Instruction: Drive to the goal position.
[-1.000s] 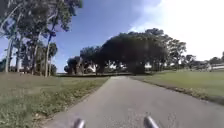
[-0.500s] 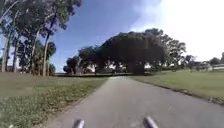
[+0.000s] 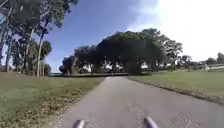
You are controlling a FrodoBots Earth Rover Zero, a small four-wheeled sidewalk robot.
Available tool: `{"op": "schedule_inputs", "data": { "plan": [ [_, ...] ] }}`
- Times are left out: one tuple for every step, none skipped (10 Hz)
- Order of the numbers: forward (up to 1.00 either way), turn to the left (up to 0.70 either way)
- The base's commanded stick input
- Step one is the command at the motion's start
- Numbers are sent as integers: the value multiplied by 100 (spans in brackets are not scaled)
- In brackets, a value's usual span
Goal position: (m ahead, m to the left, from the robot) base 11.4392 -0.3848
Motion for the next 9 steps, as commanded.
{"op": "schedule_inputs", "data": {
  "plan": [
    [85, 0],
    [85, 0],
    [85, 0],
    [85, 0],
    [85, 0],
    [85, 0],
    [85, 0],
    [85, 0],
    [85, 0]
  ]
}}
